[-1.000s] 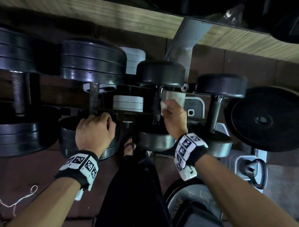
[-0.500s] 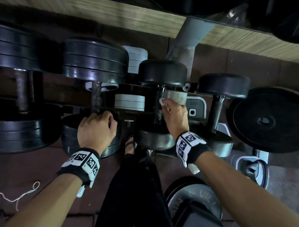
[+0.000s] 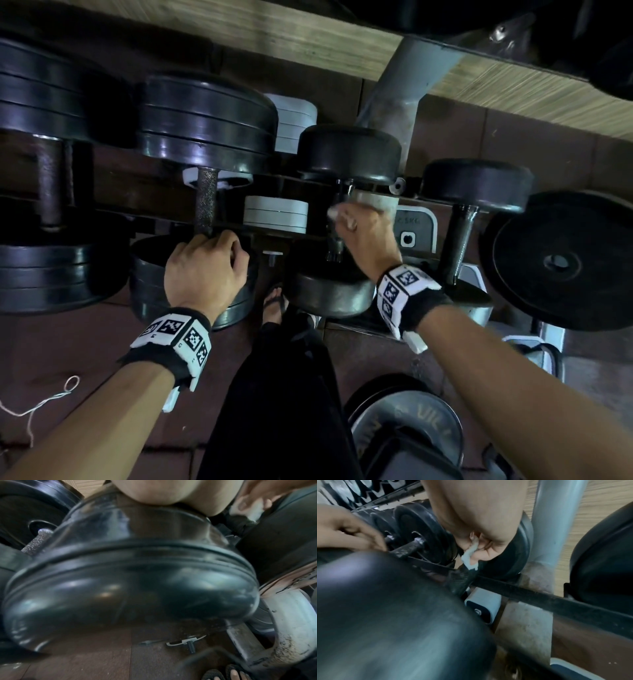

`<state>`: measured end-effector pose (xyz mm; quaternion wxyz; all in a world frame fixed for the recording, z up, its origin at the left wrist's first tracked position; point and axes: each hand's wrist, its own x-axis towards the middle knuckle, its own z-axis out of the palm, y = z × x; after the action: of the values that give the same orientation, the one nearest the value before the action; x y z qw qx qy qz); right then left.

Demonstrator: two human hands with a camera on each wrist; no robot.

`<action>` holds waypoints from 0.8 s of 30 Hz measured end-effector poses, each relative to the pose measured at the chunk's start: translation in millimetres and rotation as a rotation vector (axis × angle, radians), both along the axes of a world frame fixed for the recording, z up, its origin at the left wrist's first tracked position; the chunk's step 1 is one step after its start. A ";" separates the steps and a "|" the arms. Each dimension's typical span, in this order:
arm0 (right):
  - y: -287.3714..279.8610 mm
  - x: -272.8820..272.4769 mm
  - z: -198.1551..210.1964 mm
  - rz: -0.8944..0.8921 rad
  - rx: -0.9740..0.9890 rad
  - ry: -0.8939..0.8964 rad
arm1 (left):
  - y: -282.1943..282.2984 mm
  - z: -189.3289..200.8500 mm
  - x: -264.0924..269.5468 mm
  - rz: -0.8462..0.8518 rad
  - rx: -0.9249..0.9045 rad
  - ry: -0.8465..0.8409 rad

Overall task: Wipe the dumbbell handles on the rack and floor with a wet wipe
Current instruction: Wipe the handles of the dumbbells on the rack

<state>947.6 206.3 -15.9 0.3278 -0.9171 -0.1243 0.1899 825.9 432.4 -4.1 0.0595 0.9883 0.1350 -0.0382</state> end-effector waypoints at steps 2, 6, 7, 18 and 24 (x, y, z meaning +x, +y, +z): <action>-6.2 -19.9 -1.0 0.073 -0.007 0.077 | -0.6 0.5 0.6 -0.006 -0.010 -0.009; -1.9 -7.2 8.2 0.053 -0.013 0.118 | -0.9 1.2 1.1 0.000 0.003 -0.007; -0.4 2.9 9.7 0.035 -0.016 0.062 | -0.7 0.6 1.1 -0.002 0.003 -0.003; -31.9 -26.7 10.5 0.183 -0.040 0.194 | -1.6 1.9 0.9 -0.005 0.001 -0.019; -5.0 1.6 5.9 0.022 0.092 -0.105 | -1.7 -0.3 -1.0 0.014 -0.009 -0.012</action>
<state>949.2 201.3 -10.0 0.3604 -0.9084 -0.1599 0.1390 824.9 430.7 -4.5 0.0653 0.9873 0.1413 -0.0325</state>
